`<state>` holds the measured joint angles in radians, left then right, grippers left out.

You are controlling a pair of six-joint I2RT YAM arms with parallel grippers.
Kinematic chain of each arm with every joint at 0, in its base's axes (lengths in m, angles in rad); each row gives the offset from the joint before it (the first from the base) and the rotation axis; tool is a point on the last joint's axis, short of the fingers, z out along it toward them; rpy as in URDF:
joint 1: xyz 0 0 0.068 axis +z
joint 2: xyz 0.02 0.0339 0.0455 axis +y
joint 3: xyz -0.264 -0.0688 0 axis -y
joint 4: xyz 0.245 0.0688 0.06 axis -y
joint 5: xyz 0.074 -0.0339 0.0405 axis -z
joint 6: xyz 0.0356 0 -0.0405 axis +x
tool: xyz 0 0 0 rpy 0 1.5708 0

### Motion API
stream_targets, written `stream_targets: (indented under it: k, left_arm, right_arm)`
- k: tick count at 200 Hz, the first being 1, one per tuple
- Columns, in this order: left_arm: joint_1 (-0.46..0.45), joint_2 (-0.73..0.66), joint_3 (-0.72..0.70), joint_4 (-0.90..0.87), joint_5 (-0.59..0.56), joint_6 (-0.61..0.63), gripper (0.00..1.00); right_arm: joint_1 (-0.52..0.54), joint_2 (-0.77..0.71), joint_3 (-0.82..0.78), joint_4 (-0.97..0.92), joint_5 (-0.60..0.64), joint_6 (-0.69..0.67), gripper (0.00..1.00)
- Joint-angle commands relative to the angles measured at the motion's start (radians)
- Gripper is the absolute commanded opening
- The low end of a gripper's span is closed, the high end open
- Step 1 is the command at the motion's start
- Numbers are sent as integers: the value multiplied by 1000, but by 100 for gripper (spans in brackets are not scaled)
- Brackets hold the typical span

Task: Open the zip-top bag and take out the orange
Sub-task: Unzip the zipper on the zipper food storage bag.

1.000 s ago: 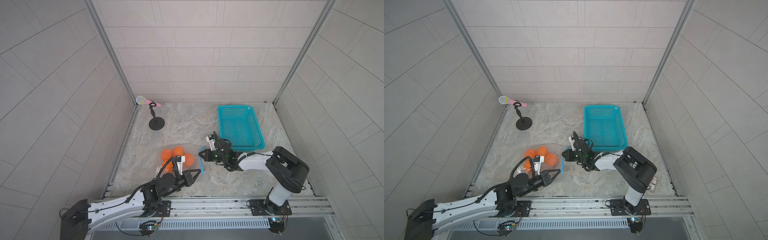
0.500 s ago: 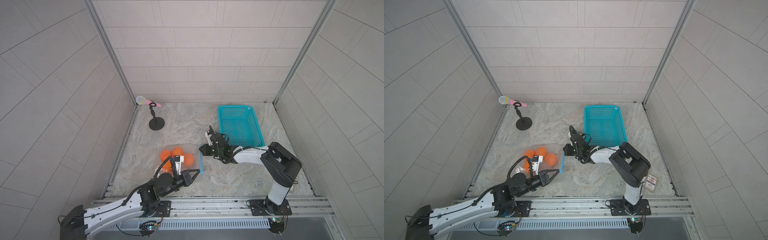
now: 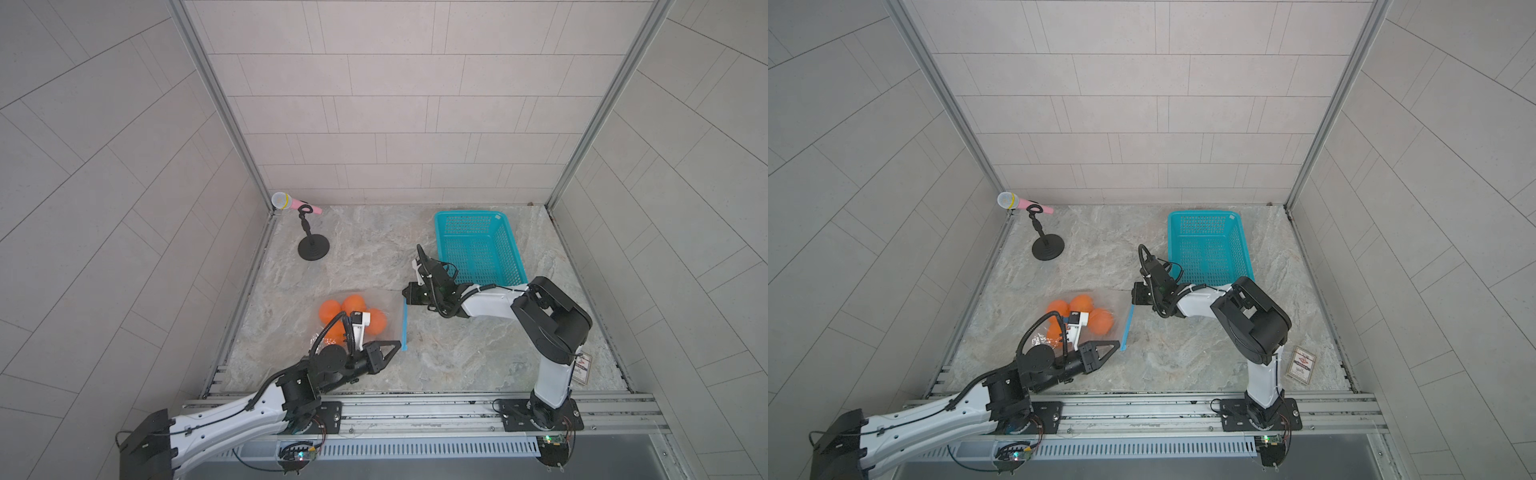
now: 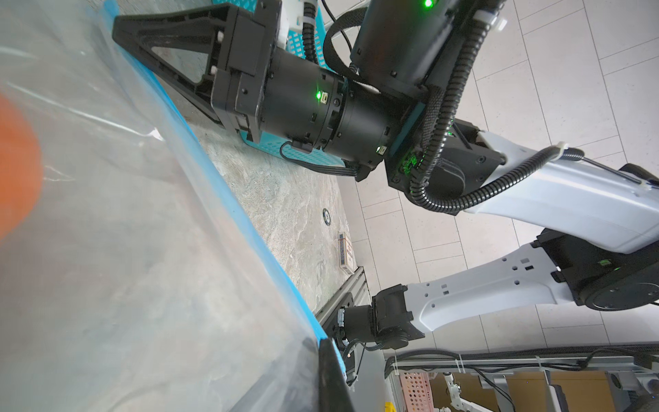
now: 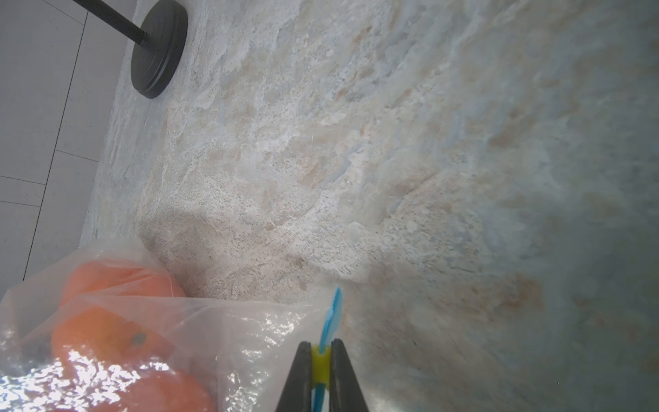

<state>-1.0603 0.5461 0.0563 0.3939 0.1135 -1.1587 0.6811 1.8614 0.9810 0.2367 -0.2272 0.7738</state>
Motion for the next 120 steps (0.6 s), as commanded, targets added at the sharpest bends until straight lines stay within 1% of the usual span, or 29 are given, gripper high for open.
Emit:
stream_targets:
  k: [1,52,120]
  left_arm:
    - [-12,3,37,112,101,11,0]
    - [-12,44,40,149,121,7,0]
    - [-10,82,38,177,130,4,0]
  right_arm:
    - [-34,48,37,-5,117,-28,3]
    - [-36,116,80,36,124,-34,3]
    - [-44,136,100,61,142,-48,4]
